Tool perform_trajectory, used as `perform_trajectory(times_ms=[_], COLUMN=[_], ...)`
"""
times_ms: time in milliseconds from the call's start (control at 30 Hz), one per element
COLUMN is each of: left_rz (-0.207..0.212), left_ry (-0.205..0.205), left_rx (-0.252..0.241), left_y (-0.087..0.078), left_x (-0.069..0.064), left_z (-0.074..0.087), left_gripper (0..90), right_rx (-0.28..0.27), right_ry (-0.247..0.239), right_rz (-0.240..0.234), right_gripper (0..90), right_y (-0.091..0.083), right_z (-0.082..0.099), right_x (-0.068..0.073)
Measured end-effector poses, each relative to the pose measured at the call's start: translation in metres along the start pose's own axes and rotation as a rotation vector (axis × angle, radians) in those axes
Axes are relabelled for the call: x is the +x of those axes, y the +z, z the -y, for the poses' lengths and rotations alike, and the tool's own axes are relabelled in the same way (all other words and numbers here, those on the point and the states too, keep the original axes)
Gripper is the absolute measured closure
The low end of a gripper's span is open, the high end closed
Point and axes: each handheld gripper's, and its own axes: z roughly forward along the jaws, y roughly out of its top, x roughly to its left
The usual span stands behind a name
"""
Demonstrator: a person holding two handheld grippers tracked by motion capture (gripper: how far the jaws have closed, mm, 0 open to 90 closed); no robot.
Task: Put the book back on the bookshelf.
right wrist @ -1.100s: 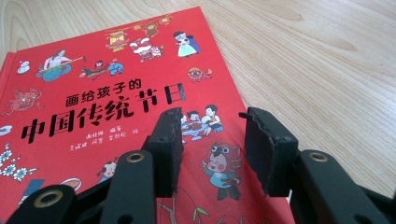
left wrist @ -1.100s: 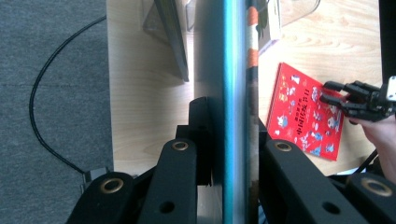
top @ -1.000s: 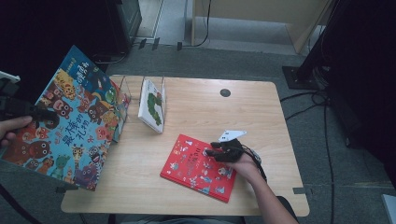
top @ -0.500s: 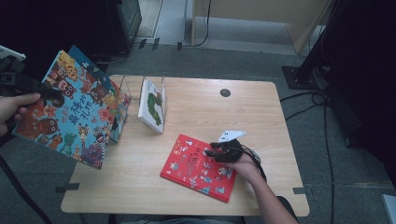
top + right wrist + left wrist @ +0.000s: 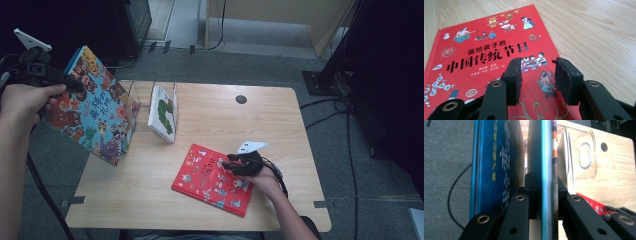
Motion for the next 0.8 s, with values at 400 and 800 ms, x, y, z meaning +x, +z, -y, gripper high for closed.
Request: perform_trajectory(times_ms=[400,800], left_rz=[-0.013,-0.017], left_ry=[0.004,0.042], left_rx=[-0.004,0.040], left_y=[0.029,0.036], left_x=[0.005,0.005], left_z=[-0.014,-0.014], left_gripper=[80.6,78.5], right_rx=[-0.011,-0.016], right_ry=[0.010,0.015], right_rz=[0.038,0.062], right_gripper=[57.3,57.2], right_y=[-0.011,-0.018], right_z=[0.011,0.019], right_x=[0.003,0.002])
